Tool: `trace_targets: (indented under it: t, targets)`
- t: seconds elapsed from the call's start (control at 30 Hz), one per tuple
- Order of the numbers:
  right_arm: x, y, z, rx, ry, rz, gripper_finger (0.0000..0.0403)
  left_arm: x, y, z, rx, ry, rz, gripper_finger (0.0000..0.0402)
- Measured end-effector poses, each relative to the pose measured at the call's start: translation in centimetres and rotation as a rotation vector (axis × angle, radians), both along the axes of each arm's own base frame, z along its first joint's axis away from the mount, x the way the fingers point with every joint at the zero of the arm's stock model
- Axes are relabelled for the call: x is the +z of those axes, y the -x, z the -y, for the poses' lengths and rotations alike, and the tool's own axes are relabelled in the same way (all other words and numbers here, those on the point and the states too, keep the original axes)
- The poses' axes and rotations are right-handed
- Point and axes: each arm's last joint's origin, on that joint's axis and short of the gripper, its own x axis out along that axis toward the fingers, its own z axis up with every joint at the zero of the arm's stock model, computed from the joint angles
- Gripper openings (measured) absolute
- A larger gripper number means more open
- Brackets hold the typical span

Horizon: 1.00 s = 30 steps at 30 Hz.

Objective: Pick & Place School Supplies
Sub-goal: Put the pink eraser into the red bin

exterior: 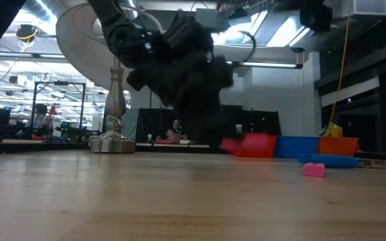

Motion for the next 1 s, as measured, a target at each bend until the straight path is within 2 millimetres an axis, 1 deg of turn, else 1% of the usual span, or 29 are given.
trace_targets:
  t: [0.13, 0.23, 0.3, 0.37, 0.47, 0.53, 0.7, 0.8, 1.0]
  targets:
    - [0.3, 0.2, -1.4, 0.123, 0.019, 0.028, 0.0185, 3.1, 0.0, -0.5, 0.032, 0.081, 0.089, 0.0063]
    - [-0.1, 0.3, -2.3, 0.193, 0.06, -0.001, 0.0185, 6.4, 0.5, -0.9, 0.022, 0.139, 0.163, 0.0063]
    - [-0.4, 0.3, -2.9, 0.251, 0.129, -0.015, 0.0185, 8.5, 1.1, -1.2, -0.001, 0.193, 0.201, 0.0063]
    - [-0.8, 0.0, -3.5, 0.321, 0.226, -0.026, 0.0185, 10.0, 1.7, -1.7, -0.012, 0.242, 0.21, 0.0063]
    - [-1.6, -0.6, -4.2, 0.381, 0.379, -0.056, 0.0185, 11.6, 2.4, -2.4, -0.007, 0.301, 0.212, 0.0063]
    - [-2.1, -0.9, -4.4, 0.409, 0.448, -0.076, 0.0185, 12.2, 2.7, -2.6, 0.001, 0.342, 0.203, 0.0063]
    - [-2.6, -2.3, -4.9, 0.406, 0.56, -0.053, 0.0185, 12.4, 2.7, -2.7, 0.012, 0.443, 0.169, 0.0063]
    - [-2.8, -2.9, -5.1, 0.41, 0.628, -0.045, 0.0185, 12.5, 2.7, -2.7, 0.022, 0.474, 0.153, 0.0063]
    - [-3.2, -3.5, -5.3, 0.395, 0.674, -0.046, 0.0185, 12.9, 2.6, -2.7, 0.027, 0.514, 0.175, 0.0063]
